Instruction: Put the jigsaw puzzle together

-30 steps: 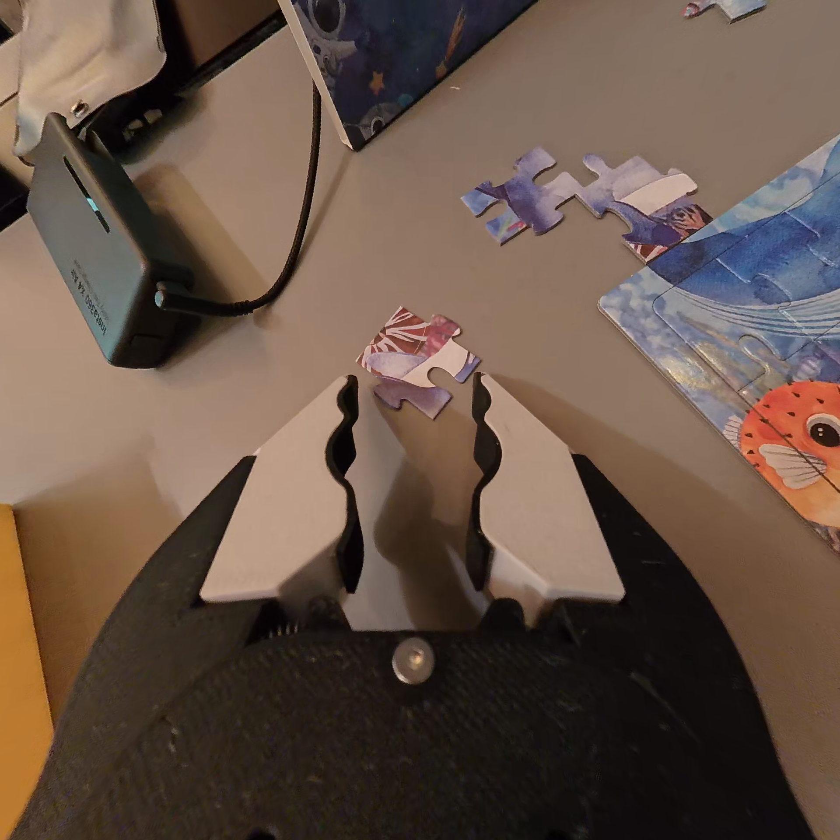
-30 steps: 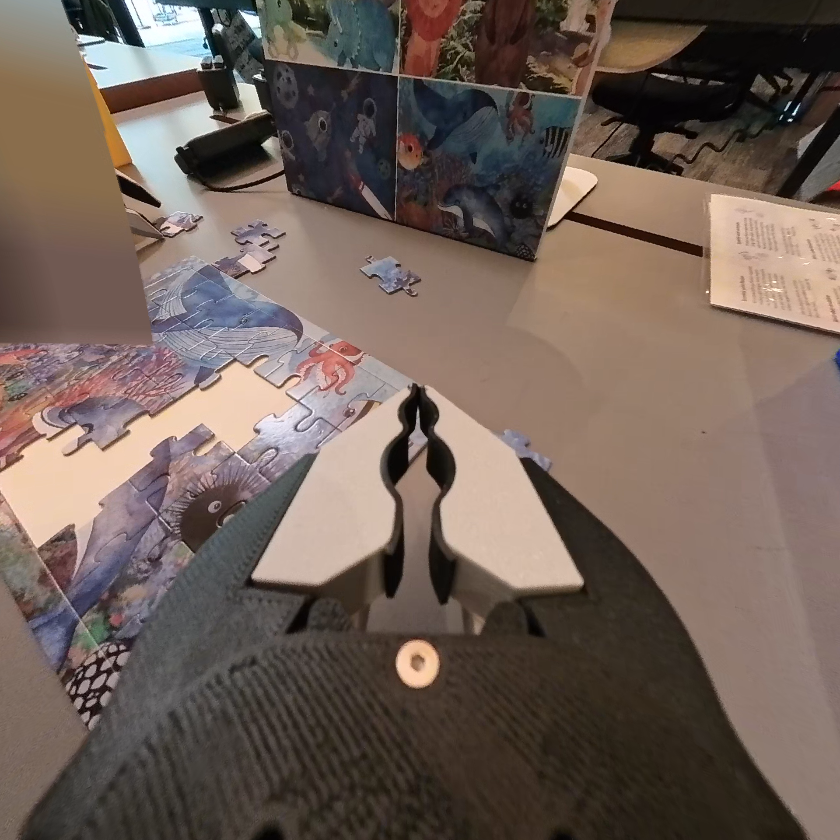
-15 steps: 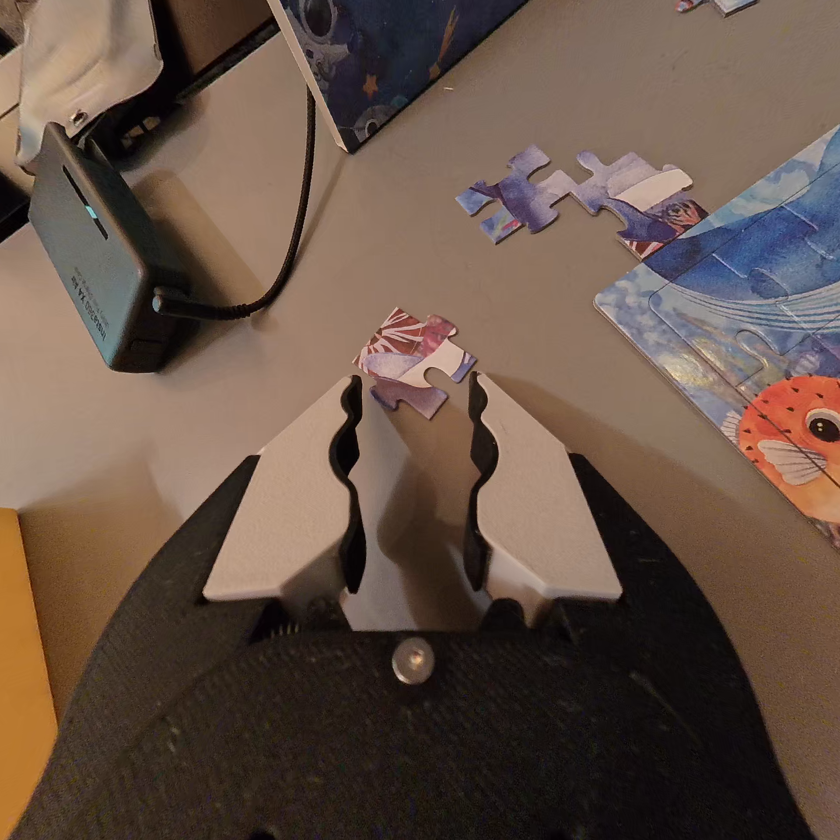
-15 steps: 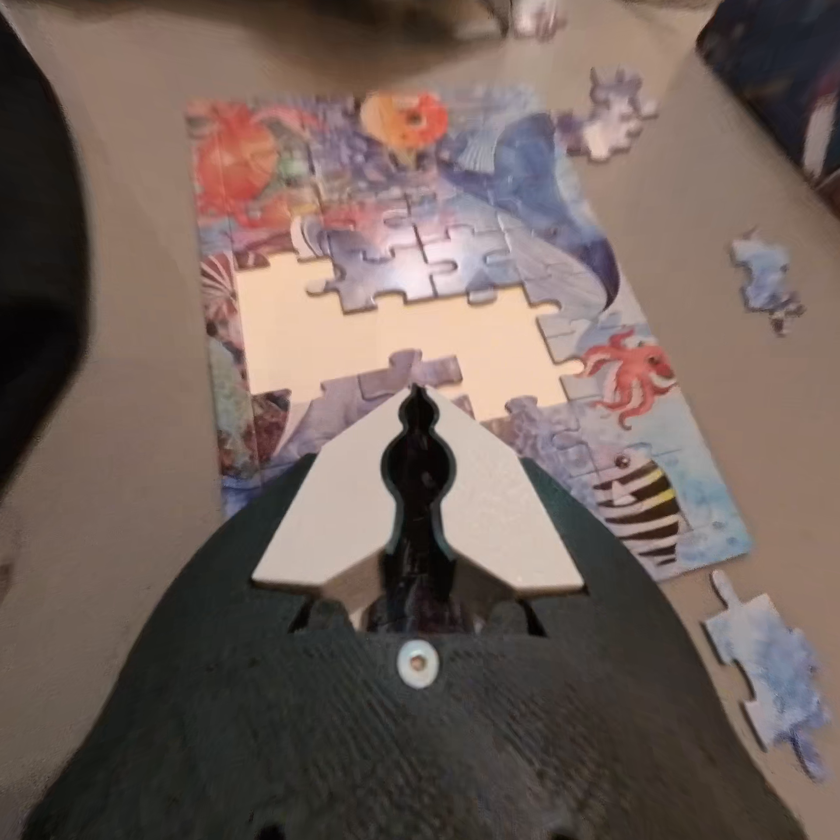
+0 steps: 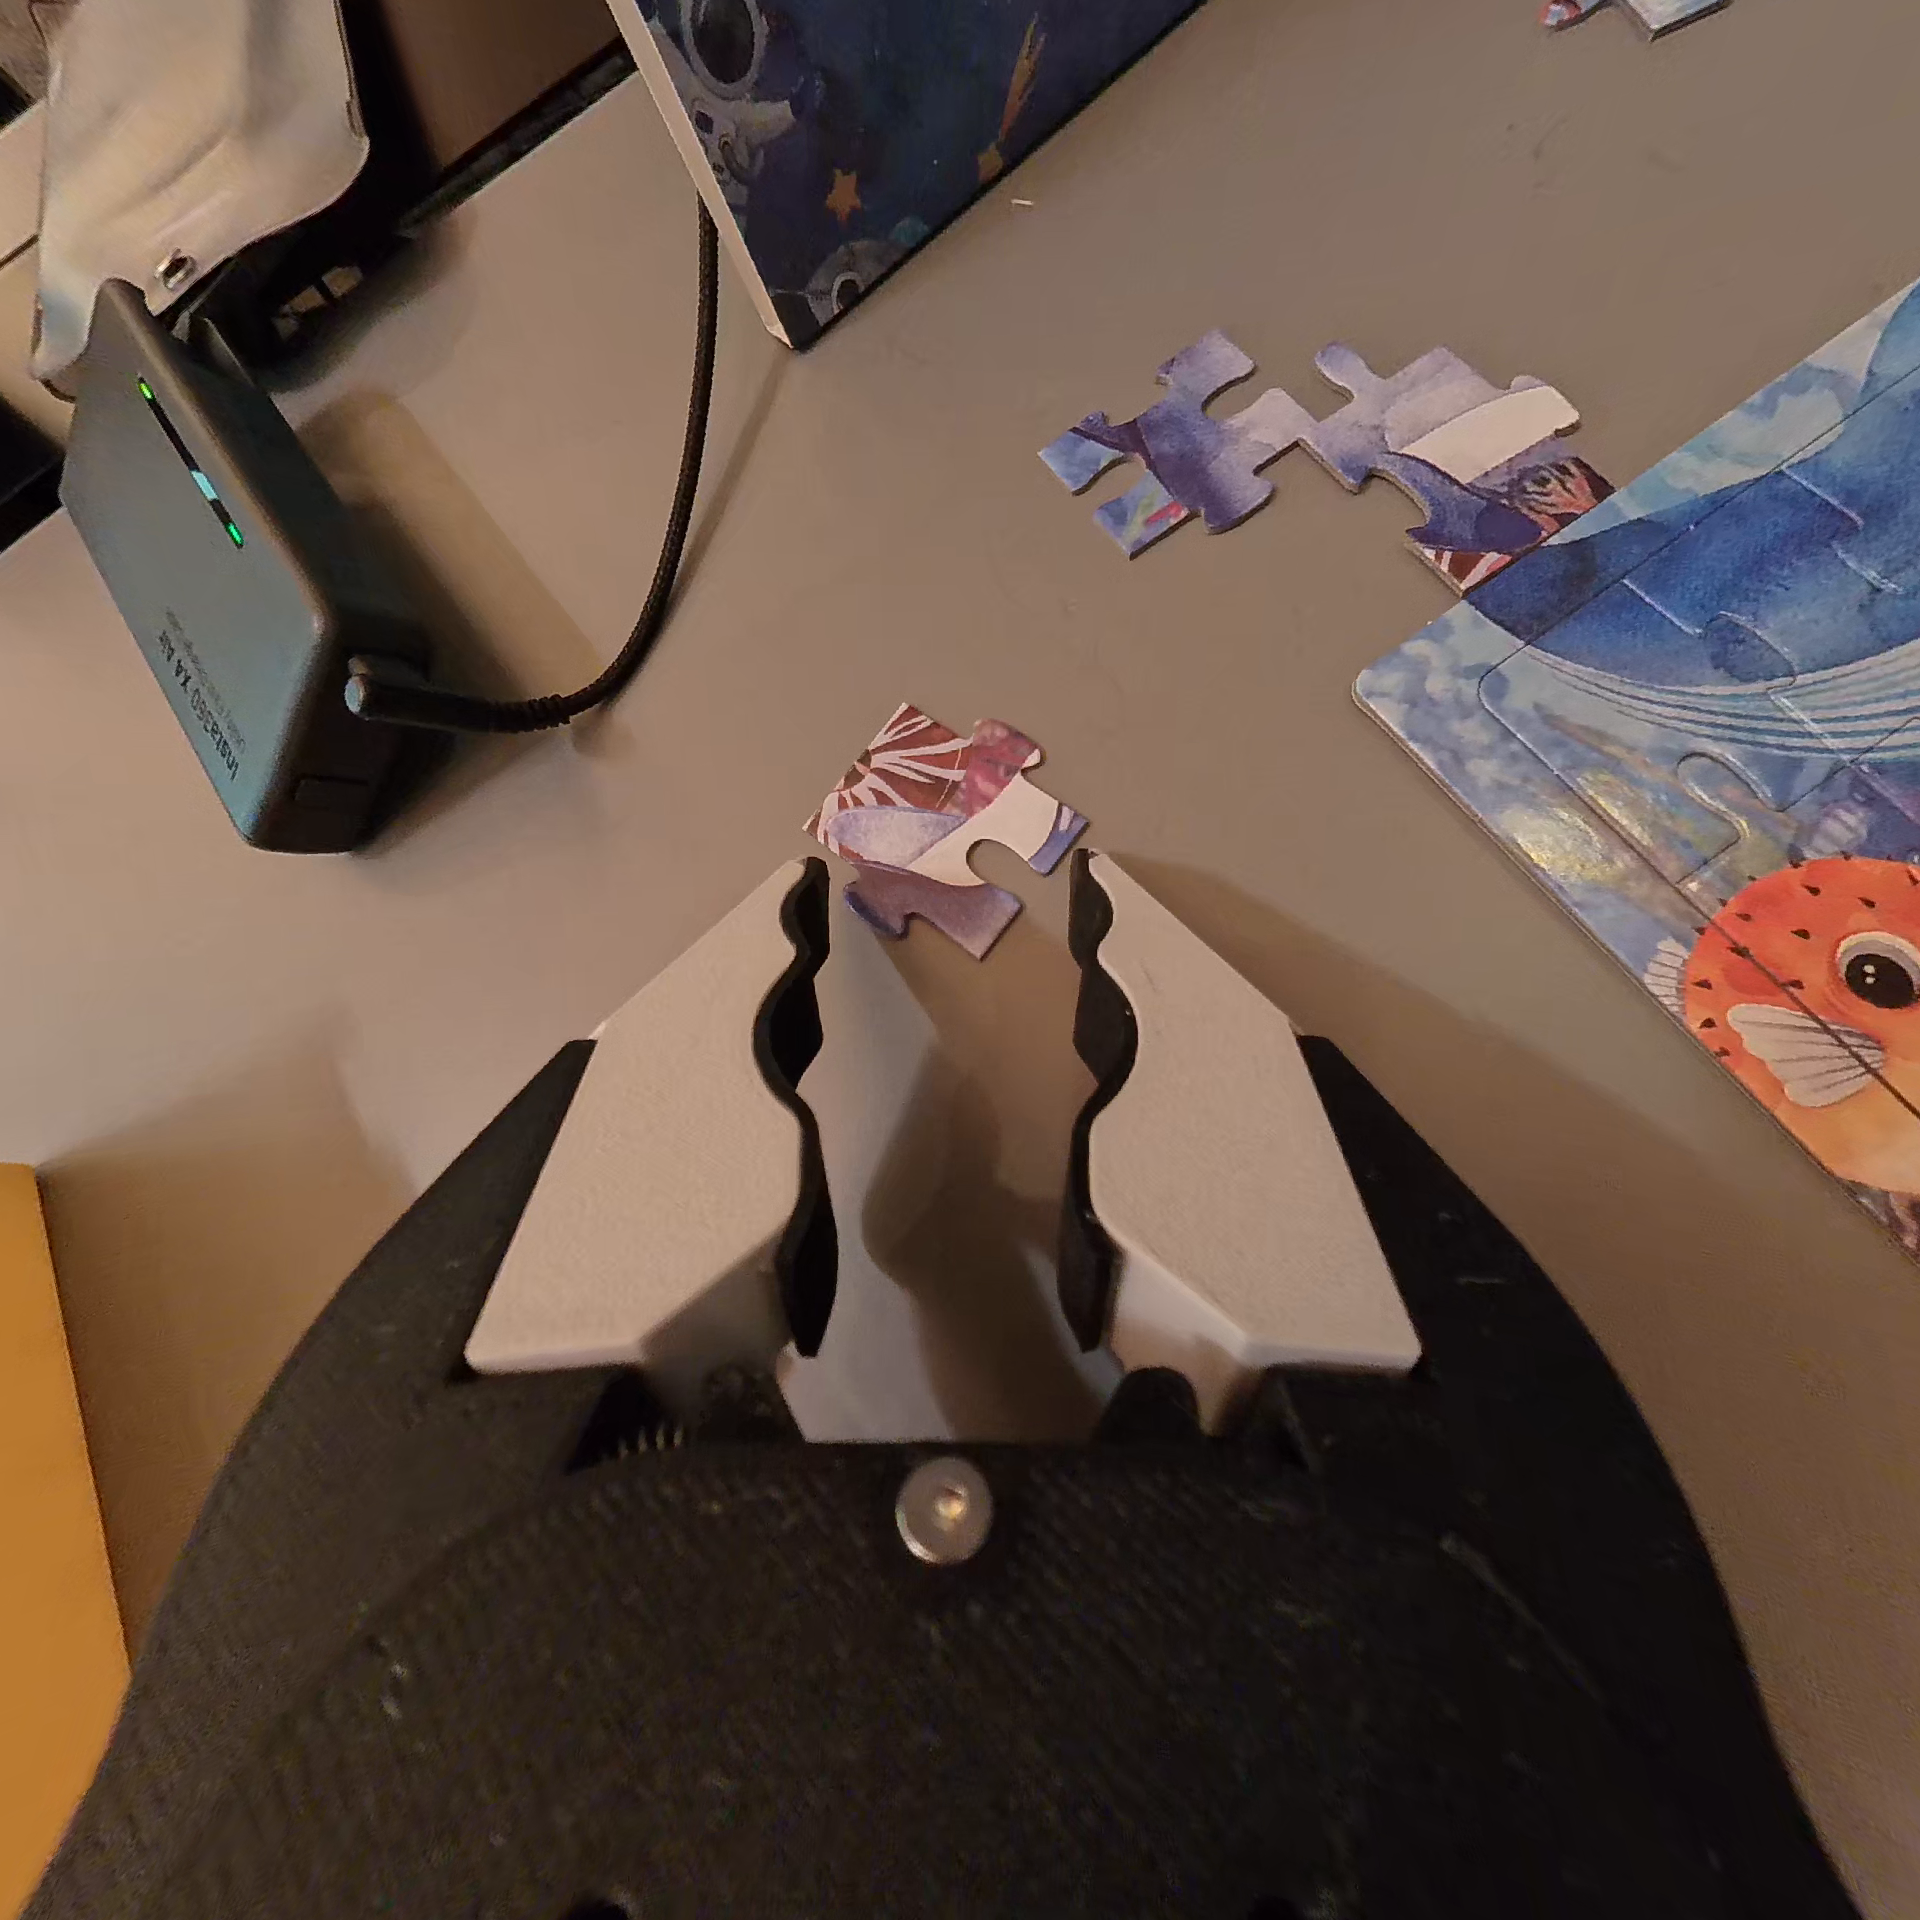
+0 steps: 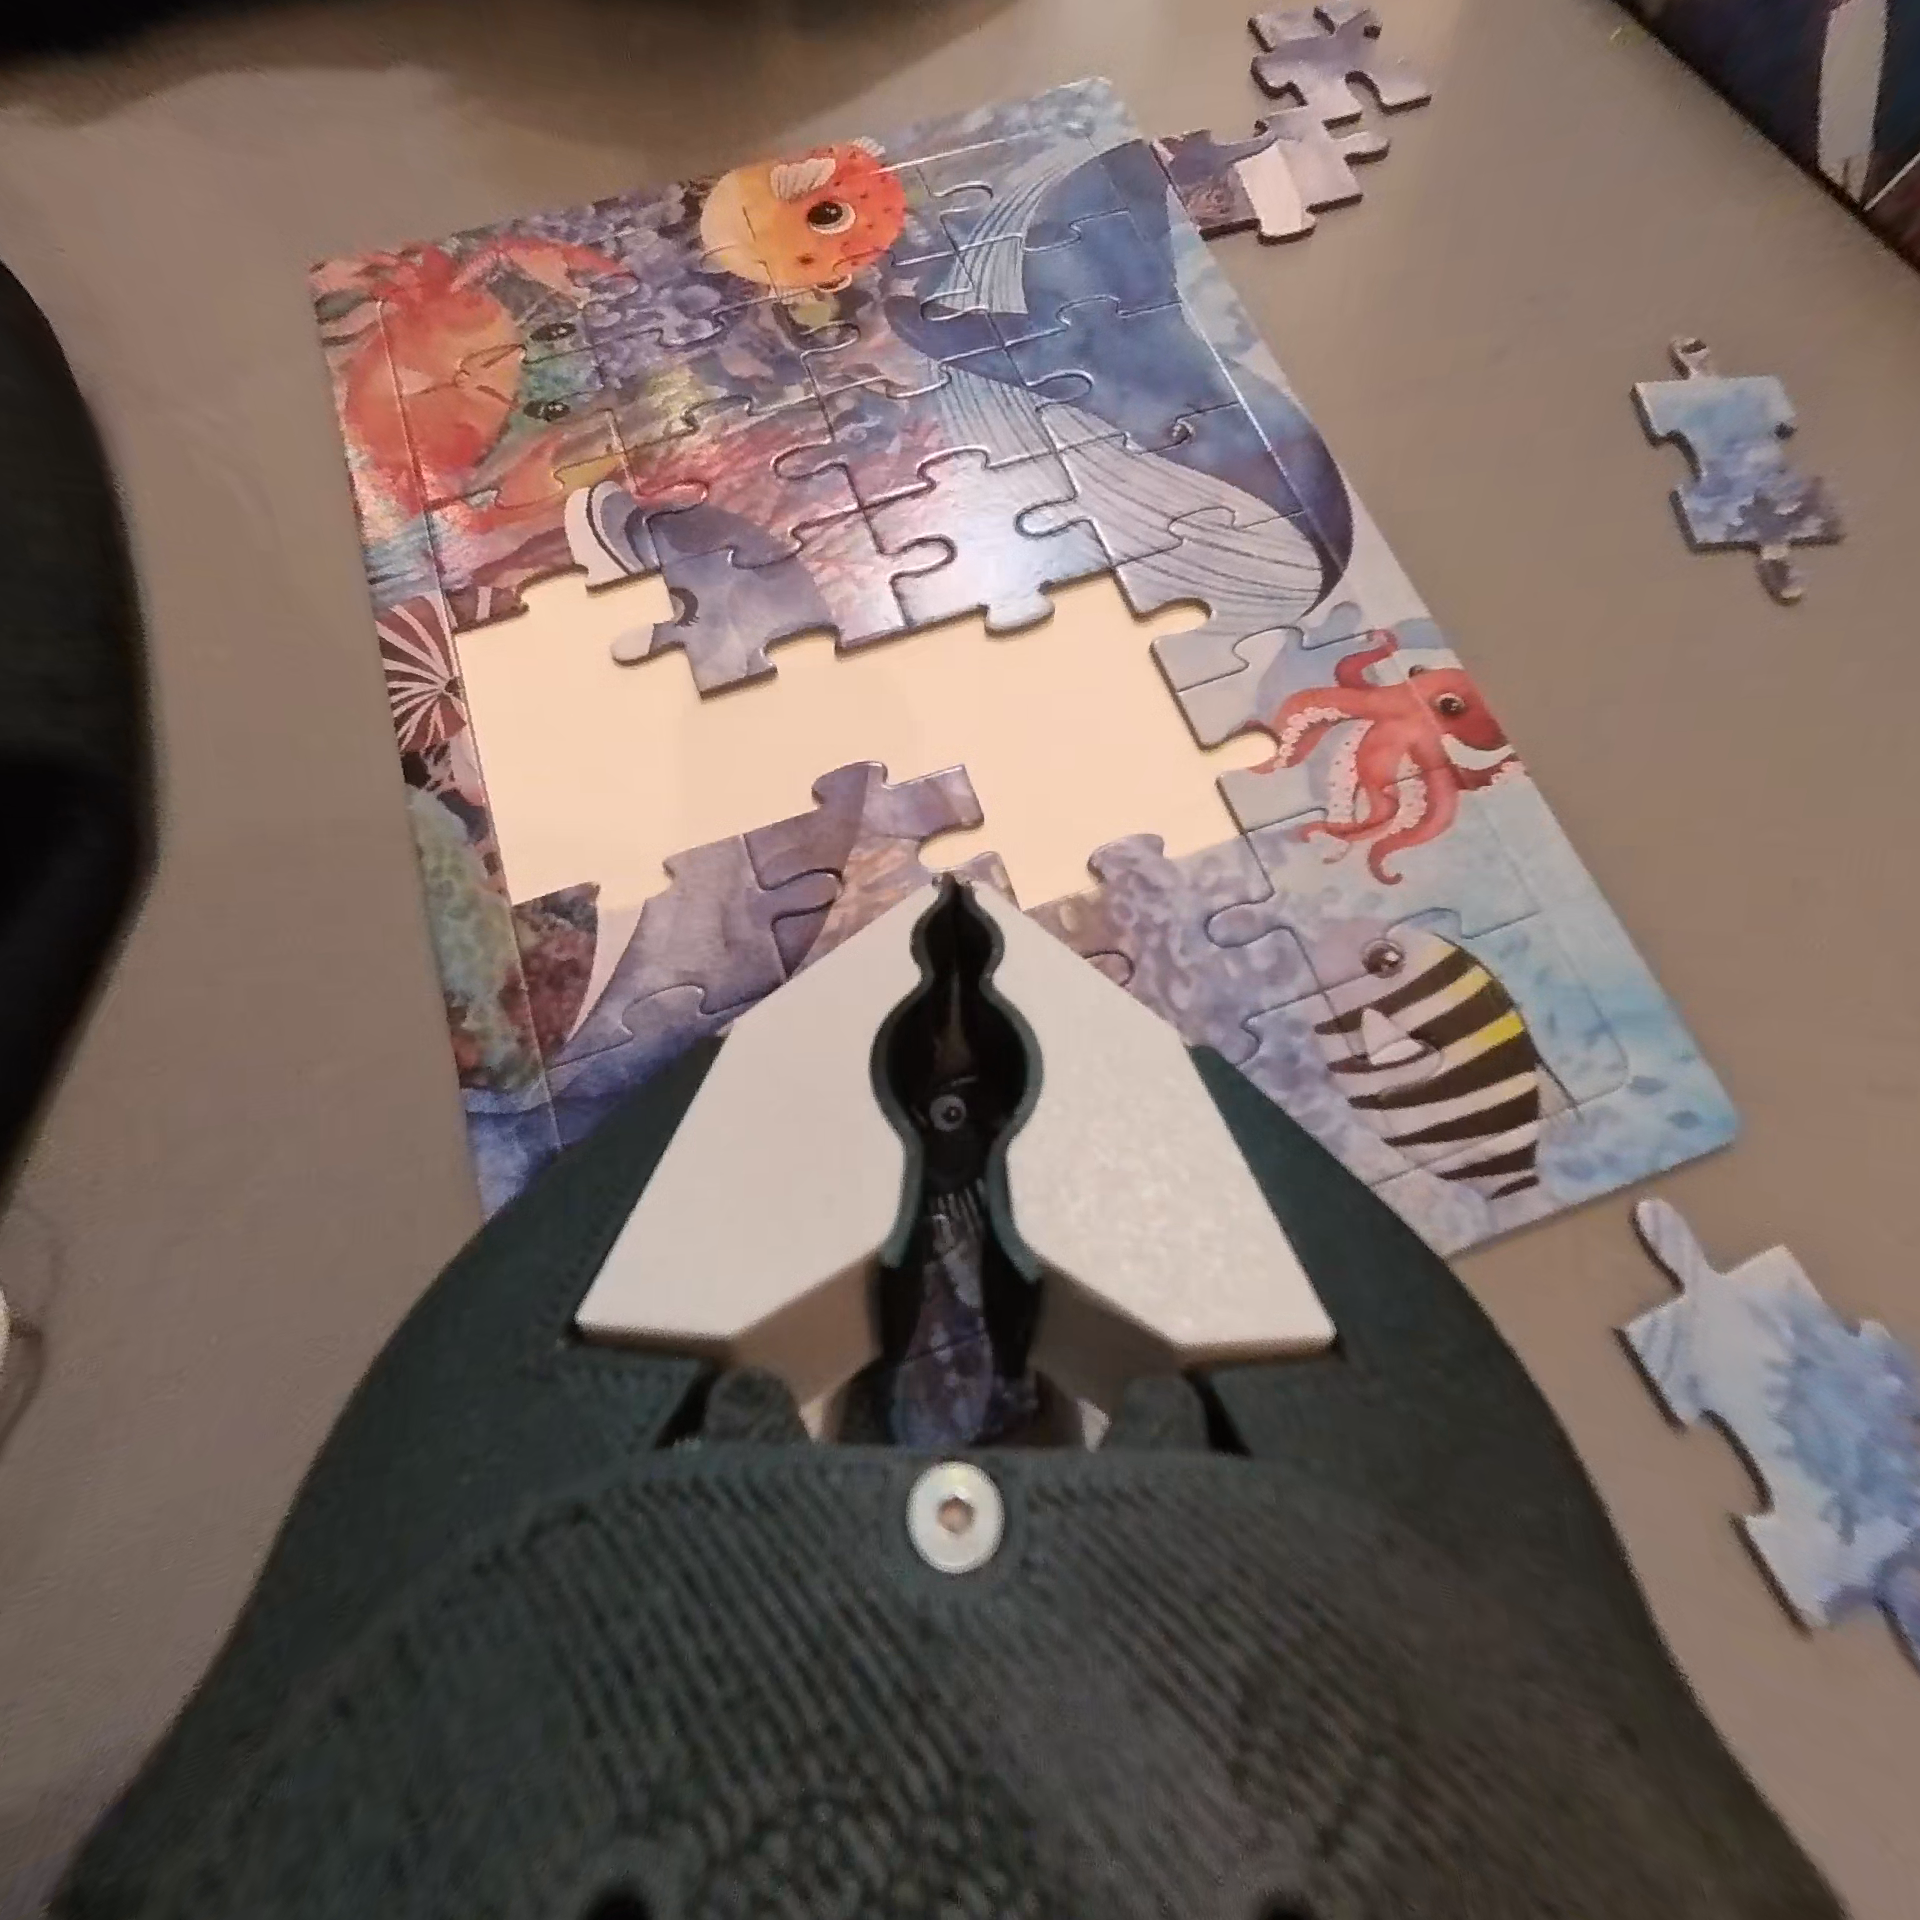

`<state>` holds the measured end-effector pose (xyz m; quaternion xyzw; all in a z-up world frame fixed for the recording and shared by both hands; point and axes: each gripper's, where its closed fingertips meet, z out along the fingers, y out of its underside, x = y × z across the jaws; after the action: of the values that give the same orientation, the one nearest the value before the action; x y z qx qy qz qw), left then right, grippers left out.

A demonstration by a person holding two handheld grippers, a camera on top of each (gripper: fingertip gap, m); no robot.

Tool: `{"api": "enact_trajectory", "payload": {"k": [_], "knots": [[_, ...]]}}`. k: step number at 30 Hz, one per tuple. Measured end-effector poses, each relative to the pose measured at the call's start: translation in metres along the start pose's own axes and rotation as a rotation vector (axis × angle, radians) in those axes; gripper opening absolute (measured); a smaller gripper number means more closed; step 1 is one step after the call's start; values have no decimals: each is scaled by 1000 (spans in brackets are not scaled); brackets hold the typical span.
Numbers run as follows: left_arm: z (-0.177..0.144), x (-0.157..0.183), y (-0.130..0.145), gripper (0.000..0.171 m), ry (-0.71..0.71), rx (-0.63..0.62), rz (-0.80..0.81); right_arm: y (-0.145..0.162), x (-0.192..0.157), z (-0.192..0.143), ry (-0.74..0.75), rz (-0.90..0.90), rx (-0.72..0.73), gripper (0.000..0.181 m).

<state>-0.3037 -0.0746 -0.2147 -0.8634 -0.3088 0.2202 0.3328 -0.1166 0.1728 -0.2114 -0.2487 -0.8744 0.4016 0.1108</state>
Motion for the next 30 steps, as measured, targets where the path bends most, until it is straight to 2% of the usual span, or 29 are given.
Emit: {"api": "enact_trajectory", "payload": {"k": [30], "knots": [[0, 1, 0, 44, -13, 4, 24, 0, 0, 0, -25, 30, 1, 0]]}}
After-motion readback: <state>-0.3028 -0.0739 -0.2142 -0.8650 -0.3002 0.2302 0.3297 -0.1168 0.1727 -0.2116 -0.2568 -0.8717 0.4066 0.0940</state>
